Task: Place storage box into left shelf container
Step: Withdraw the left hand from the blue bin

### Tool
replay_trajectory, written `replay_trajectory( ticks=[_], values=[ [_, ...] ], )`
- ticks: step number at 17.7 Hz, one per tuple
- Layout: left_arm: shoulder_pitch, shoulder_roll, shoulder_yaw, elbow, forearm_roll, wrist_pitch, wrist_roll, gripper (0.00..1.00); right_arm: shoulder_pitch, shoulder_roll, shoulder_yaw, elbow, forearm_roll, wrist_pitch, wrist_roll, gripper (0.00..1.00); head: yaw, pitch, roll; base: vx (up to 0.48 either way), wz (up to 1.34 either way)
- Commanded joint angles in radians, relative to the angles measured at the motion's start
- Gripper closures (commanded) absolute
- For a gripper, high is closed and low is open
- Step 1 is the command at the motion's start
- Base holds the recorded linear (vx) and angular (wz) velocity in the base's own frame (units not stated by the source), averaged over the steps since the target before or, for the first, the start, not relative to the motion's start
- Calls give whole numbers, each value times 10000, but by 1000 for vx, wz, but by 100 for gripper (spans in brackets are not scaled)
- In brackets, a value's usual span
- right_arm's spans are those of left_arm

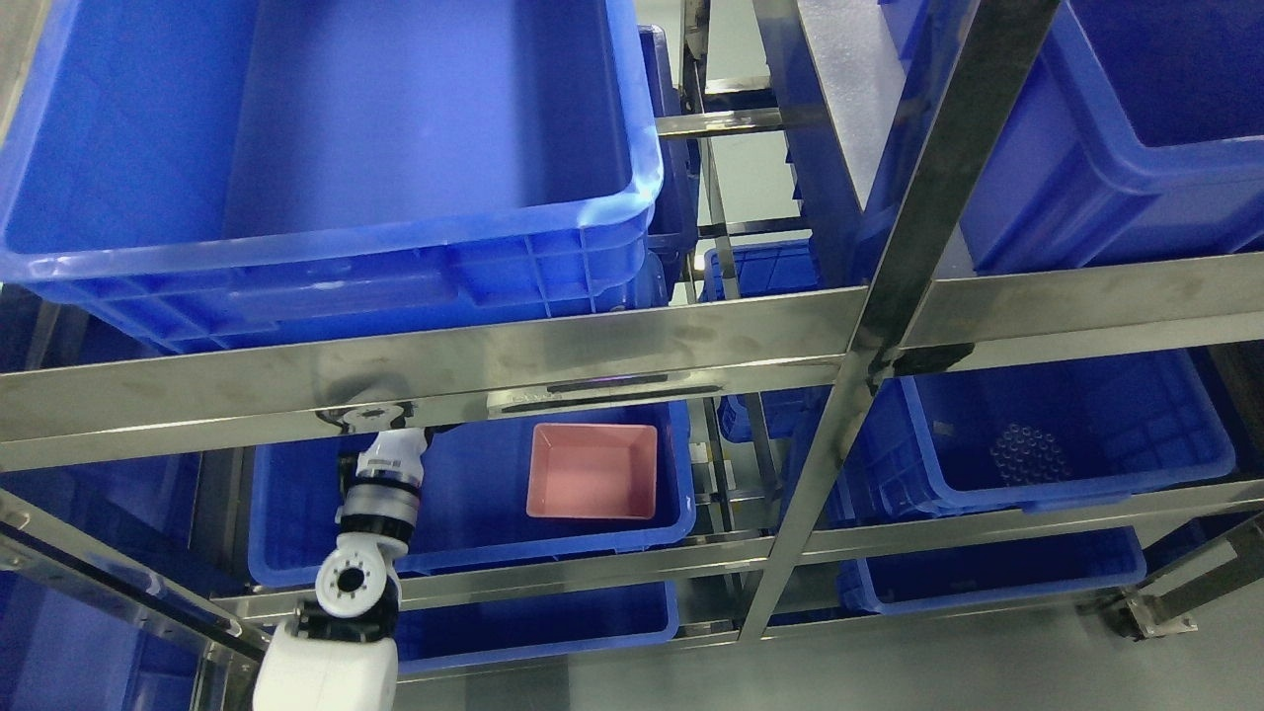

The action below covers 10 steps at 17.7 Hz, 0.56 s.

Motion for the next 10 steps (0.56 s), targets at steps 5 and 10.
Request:
replay_trajectory(
  ticks=[5,10],
  values=[
    [3315,9,27,-2719,1177,-1813,218,0,93,-175,-46,-174,15,1,2,0,0,0,0,0,0],
    [3454,9,12,-2719,1177,-2044,233,0,93,-175,-46,-174,15,1,2,0,0,0,0,0,0]
  ],
)
